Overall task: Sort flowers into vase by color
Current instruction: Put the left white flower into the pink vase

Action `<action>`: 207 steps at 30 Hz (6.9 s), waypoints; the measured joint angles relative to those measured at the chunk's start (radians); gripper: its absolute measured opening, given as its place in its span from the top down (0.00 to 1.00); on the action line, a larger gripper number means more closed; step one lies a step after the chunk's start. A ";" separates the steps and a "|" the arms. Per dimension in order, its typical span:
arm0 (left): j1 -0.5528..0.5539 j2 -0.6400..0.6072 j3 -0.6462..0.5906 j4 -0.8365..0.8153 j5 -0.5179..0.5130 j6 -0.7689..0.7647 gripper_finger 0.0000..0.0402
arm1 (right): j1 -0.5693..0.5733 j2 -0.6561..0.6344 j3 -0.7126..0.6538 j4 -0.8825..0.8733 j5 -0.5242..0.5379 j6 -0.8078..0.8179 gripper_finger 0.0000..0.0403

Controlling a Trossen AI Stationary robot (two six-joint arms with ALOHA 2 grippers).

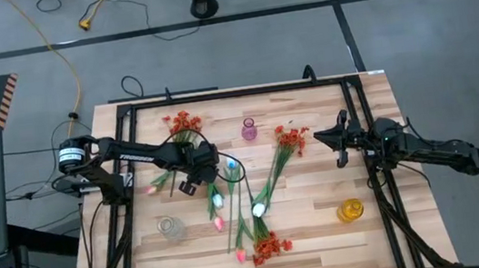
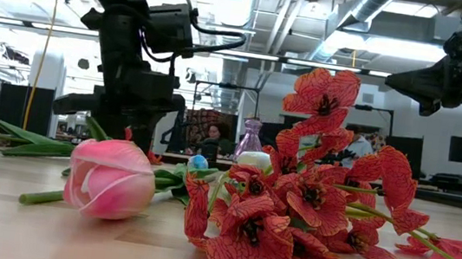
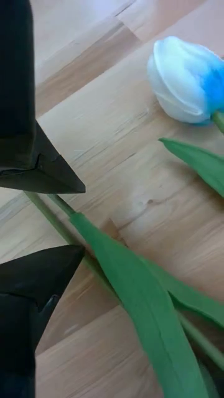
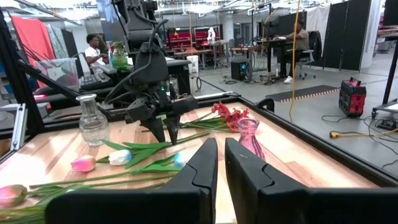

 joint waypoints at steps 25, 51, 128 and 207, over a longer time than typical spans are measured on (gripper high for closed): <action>0.000 -0.015 0.007 0.015 -0.003 -0.084 1.00 | 0.000 0.000 0.000 0.000 0.000 0.000 0.85; 0.069 -0.149 0.178 0.631 0.234 -0.410 1.00 | 0.001 0.000 0.000 -0.012 0.000 0.000 0.85; 0.221 -0.023 0.176 1.047 0.013 -0.810 0.87 | 0.001 0.000 0.000 -0.013 0.000 -0.001 0.85; -0.152 0.235 0.179 0.245 -0.018 -1.574 0.67 | 0.002 0.000 0.000 -0.018 -0.001 -0.001 0.85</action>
